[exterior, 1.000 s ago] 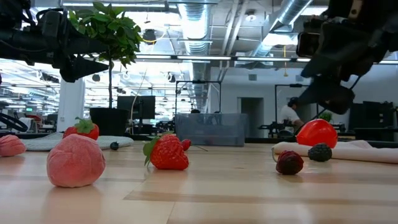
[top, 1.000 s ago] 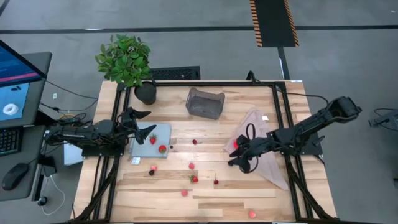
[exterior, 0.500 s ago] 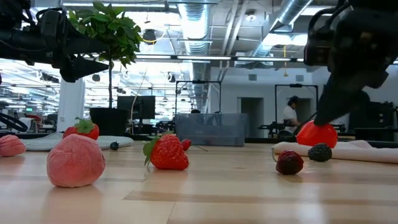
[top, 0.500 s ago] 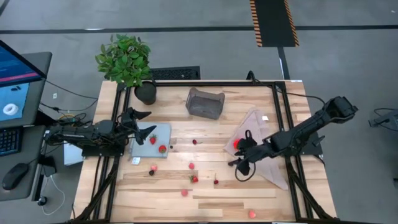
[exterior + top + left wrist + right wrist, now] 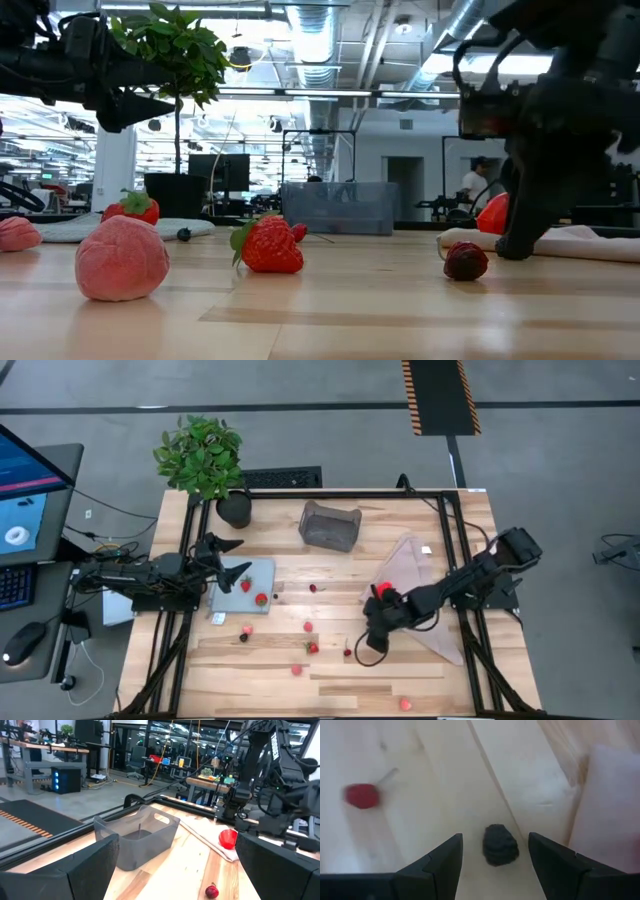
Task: Pick and placing Produce into tupperware
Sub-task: Put the blackberry into the black bin
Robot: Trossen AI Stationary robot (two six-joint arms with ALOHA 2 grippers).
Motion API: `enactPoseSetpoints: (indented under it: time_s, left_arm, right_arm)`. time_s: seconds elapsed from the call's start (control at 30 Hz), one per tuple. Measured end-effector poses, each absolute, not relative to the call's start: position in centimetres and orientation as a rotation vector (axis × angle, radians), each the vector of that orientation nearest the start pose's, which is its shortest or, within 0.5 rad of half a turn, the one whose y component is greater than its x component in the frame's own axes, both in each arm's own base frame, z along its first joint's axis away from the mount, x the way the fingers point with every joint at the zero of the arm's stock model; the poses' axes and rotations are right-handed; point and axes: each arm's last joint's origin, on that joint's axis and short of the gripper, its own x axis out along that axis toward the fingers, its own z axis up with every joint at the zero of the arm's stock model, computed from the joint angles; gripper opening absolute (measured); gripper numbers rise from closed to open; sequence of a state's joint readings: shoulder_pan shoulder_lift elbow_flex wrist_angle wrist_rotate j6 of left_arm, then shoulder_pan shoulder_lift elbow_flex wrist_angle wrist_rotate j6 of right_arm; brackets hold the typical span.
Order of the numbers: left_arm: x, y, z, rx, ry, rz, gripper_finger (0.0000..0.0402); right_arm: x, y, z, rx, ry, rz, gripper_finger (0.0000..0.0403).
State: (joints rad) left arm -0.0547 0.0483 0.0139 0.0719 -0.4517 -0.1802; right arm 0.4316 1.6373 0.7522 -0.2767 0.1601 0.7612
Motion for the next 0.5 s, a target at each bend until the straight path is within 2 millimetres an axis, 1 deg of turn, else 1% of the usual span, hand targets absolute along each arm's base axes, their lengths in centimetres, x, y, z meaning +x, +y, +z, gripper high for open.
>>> enactPoseSetpoints:
  time_s: [0.13,0.23,0.33,0.5]
  left_arm:
    - [9.79,0.73,17.07,-0.186,-0.066,0.393,0.0385]
    - [9.79,0.73,17.09,-0.186,-0.067,0.393,0.0385]
    - [9.79,0.73,17.08,-0.186,-0.067,0.392,0.0385]
    - [9.79,0.73,17.09,-0.186,-0.067,0.392,0.0385]
  right_arm:
    - [25.95,11.44,12.63,0.317,1.153,-0.206,0.0248]
    - [26.02,11.47,12.71,0.311,1.164,-0.213,0.0238]
    - [25.98,11.44,12.69,0.309,1.170,-0.215,0.0209]
    - [25.89,11.34,12.63,0.298,1.175,-0.227,0.0135]
